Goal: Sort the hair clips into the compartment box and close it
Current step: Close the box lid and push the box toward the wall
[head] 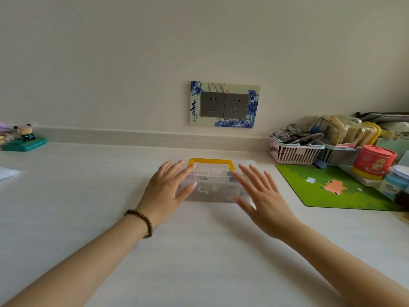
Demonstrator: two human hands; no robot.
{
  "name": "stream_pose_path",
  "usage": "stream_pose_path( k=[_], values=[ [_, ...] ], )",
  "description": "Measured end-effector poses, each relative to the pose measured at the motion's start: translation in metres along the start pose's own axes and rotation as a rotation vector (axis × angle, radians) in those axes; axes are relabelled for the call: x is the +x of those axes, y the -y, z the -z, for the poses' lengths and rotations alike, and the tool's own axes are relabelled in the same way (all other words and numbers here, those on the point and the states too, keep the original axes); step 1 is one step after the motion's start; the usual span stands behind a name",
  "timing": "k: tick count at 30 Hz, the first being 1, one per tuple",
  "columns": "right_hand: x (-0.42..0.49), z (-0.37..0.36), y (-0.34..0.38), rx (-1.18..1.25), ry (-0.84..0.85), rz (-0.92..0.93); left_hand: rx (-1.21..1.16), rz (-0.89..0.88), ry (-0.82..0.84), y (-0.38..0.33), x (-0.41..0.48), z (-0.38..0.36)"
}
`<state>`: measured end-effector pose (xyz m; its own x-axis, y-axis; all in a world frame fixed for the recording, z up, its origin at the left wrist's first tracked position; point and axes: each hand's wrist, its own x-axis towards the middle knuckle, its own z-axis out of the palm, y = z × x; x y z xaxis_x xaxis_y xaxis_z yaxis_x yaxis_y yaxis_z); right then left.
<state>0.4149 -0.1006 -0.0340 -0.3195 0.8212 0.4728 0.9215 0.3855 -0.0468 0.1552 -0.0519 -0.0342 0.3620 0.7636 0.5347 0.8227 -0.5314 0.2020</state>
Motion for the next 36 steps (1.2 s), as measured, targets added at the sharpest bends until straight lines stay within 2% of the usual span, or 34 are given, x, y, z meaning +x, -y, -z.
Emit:
stream_pose_path(
  k=[3, 10, 16, 27, 36],
  values=[
    [-0.002, -0.004, -0.005, -0.095, 0.053, 0.013, 0.044, -0.029, 0.01, -0.004, 0.004, -0.007],
    [0.023, -0.009, -0.057, -0.198, 0.09, -0.091, 0.001, 0.011, 0.103, -0.021, 0.061, -0.042],
    [0.055, -0.02, -0.116, -0.157, 0.091, -0.195, 0.017, 0.022, 0.144, -0.037, 0.127, -0.084],
    [0.102, -0.046, -0.188, -0.256, 0.067, -0.083, 0.02, 0.035, 0.144, -0.026, 0.199, -0.128],
    [0.115, -0.064, -0.2, -0.285, -0.018, -0.086, 0.032, 0.034, 0.081, -0.019, 0.218, -0.143]
  ],
)
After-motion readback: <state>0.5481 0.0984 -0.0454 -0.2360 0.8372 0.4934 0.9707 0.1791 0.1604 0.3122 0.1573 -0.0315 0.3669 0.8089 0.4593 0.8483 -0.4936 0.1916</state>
